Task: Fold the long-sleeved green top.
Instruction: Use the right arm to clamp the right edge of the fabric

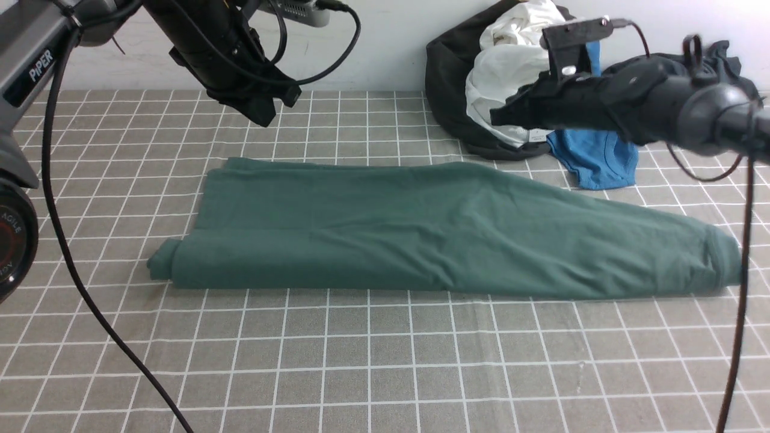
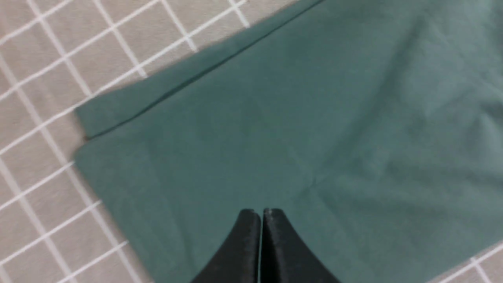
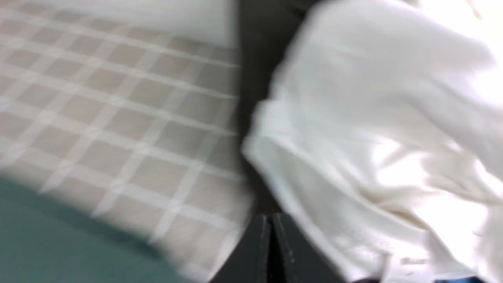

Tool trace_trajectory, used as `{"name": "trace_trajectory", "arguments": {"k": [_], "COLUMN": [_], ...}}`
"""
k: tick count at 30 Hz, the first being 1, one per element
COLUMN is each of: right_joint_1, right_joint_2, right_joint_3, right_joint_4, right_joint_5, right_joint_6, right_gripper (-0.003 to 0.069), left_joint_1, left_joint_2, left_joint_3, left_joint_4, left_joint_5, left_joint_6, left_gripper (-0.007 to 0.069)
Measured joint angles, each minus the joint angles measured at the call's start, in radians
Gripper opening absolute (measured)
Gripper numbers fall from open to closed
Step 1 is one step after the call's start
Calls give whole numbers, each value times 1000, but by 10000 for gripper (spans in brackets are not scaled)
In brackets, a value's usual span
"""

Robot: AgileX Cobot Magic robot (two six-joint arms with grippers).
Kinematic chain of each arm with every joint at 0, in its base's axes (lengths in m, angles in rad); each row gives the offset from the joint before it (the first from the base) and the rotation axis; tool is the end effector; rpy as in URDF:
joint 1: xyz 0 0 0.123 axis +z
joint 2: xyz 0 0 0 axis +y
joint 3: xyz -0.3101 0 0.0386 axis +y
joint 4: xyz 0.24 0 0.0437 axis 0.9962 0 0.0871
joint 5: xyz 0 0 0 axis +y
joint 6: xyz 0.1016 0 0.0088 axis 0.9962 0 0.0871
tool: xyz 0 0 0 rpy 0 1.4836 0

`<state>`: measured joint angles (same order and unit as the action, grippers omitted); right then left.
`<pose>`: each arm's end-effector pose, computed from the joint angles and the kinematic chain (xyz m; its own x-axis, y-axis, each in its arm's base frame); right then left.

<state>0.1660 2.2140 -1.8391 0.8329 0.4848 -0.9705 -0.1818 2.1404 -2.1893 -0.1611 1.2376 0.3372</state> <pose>0.5204 0.1229 0.2445 -0.4833 -0.2689 -0.8331 -0.5362 0.8432 0.0389 0.4724 -0.1026 0.3289 -0.7712 0.4235 -0.4754 0.4821 0.8761 -0.0017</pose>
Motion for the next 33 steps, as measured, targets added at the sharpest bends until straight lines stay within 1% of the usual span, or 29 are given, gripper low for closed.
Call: {"name": "trace_trajectory", "arguments": {"k": [2, 3, 4, 6, 7, 8, 9, 10, 12, 13, 14, 15, 17, 18, 19, 21, 23, 25, 27, 28, 30, 33], "right_joint_1": [-24, -28, -61, -102, -131, -151, -156, -190, -244, -260, -264, -287, -316, -318, -329, -337, -339, -339, -339, -339, -339, -340], "right_joint_2": [-75, -91, -146, -186, -193, -194, -194, -189, -172, -167, -164, -159, -158, -158, -158, -160, -160, -160, -160, -159, -137, -88], "right_joint_3": [0, -1, -5, -8, 1, 17, 22, 72, 177, 210, 217, 262, 295, 295, 295, 294, 291, 291, 293, 293, 294, 294], "right_joint_4": [-106, -119, -245, -376, -462, -502, -528, -603, -740, -775, -783, -833, -877, -881, -885, -882, -856, -833, -799, -793, -772, -772], "right_joint_5": [181, 221, 374, 549, 618, 656, 662, 686, 654, 633, 622, 587, 559, 559, 562, 568, 568, 568, 568, 568, 560, 550], "right_joint_6": [104, 117, 247, 382, 466, 503, 525, 587, 683, 717, 724, 766, 816, 825, 852, 874, 884, 889, 894, 896, 913, 949], "right_gripper": [-10, -10, -8, -6, -6, -5, -4, -3, 0, 3, 3, 11, 33, 39, 69, 125, 226, 292, 390, 405, 470, 489], "left_joint_1": [0, 0, 1, 2, 2, 2, 2, 2, 2, 2, 2, 2, 2, 2, 2, 2, 2, 2, 2, 2, 2, 2], "left_joint_2": [-47, -47, -122, -198, -272, -316, -327, -394, -524, -576, -576, -643, -750, -759, -813, -877, -941, -977, -1012, -1012, -1021, -1019], "left_joint_3": [34, 34, 92, 156, 226, 273, 273, 363, 532, 602, 602, 696, 848, 860, 938, 1030, 1131, 1194, 1275, 1275, 1340, 1375], "left_joint_4": [23, 23, 23, 4, -26, -46, -46, -78, -120, -126, -126, -126, -120, -118, -107, -82, -48, -34, -26, -26, -26, -24], "left_joint_5": [1, 1, 1, 0, -1, -1, -1, -1, -22, -43, -43, -76, -107, -113, -130, -159, -211, -242, -290, -300, -361, -416], "left_joint_6": [-14, -15, -22, -23, -16, -7, -7, 15, 44, 46, 46, 47, 49, 49, 49, 49, 46, 41, 38, 38, 38, 38], "left_gripper": [-8, -8, -8, -8, -8, -8, -8, -8, -8, -8, -8, -8, -8, -8, -8, -8, -8, -8, -8, -8, -8, -8]}}
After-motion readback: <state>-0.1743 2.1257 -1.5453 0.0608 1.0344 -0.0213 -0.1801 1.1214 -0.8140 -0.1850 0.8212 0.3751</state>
